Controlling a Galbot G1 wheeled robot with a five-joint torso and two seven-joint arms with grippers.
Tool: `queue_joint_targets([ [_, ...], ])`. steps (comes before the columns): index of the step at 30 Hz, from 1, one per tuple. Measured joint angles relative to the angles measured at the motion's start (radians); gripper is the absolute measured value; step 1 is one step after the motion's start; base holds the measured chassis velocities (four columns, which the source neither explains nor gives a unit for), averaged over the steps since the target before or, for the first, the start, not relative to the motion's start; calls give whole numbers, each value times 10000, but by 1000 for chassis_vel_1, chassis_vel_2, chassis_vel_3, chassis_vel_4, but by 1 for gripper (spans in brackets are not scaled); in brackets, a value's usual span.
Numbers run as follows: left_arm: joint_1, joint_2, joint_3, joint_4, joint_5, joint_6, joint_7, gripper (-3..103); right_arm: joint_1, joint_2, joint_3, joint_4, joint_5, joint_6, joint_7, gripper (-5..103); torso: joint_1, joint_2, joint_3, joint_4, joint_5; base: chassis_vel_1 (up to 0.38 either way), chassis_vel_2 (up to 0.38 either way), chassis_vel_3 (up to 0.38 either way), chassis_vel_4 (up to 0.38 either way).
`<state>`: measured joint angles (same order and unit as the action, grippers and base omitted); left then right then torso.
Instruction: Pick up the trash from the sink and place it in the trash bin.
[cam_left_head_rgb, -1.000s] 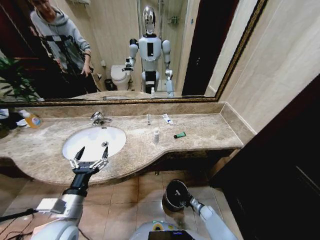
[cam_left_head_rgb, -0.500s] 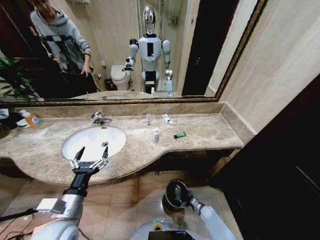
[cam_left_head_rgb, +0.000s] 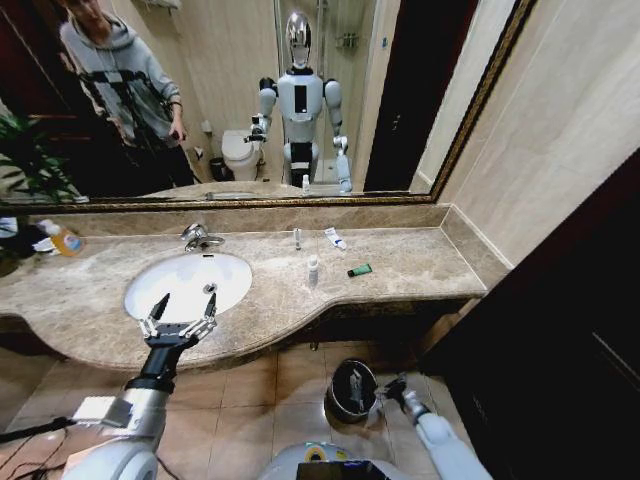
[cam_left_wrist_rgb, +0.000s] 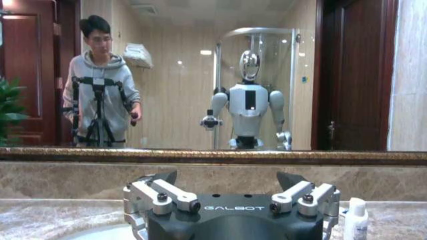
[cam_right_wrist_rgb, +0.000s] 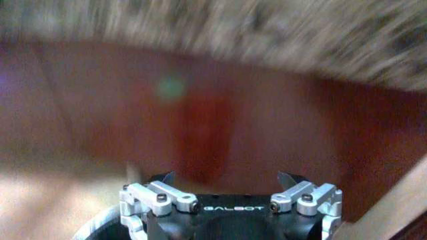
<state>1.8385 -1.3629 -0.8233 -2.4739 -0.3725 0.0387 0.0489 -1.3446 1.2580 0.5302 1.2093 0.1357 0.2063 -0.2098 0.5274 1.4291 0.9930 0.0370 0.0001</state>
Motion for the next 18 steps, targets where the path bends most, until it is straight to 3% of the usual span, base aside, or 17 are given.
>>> queue_joint_targets([
  [2, 0, 0, 0, 0, 0, 0, 4, 100, -1070, -81, 616, 2012, 1086, -1113, -521, 100, 0, 0, 1, -5, 1, 0, 0, 0, 0],
  [3, 0, 0, 0, 0, 0, 0, 4, 100, -1070, -81, 616, 2012, 1086, -1113, -521, 100, 0, 0, 1, -5, 1, 0, 0, 0, 0],
  [4, 0, 0, 0, 0, 0, 0, 2, 100, -1679, -93, 996, 3178, 1551, -1440, -729, 100, -1, 1, -1, -3, -8, 0, 0, 0, 0],
  [13, 0, 0, 0, 0, 0, 0, 0, 100, -3724, -128, 2713, 6907, 3036, -1563, -1073, 100, 0, 1, 0, -4, -4, 0, 0, 0, 0],
  [18, 1, 0, 0, 0, 0, 0, 0, 100, -4038, -40, 3145, 8313, 3267, -1548, -1148, 100, -1, 1, 0, -4, 1, 0, 0, 0, 0],
])
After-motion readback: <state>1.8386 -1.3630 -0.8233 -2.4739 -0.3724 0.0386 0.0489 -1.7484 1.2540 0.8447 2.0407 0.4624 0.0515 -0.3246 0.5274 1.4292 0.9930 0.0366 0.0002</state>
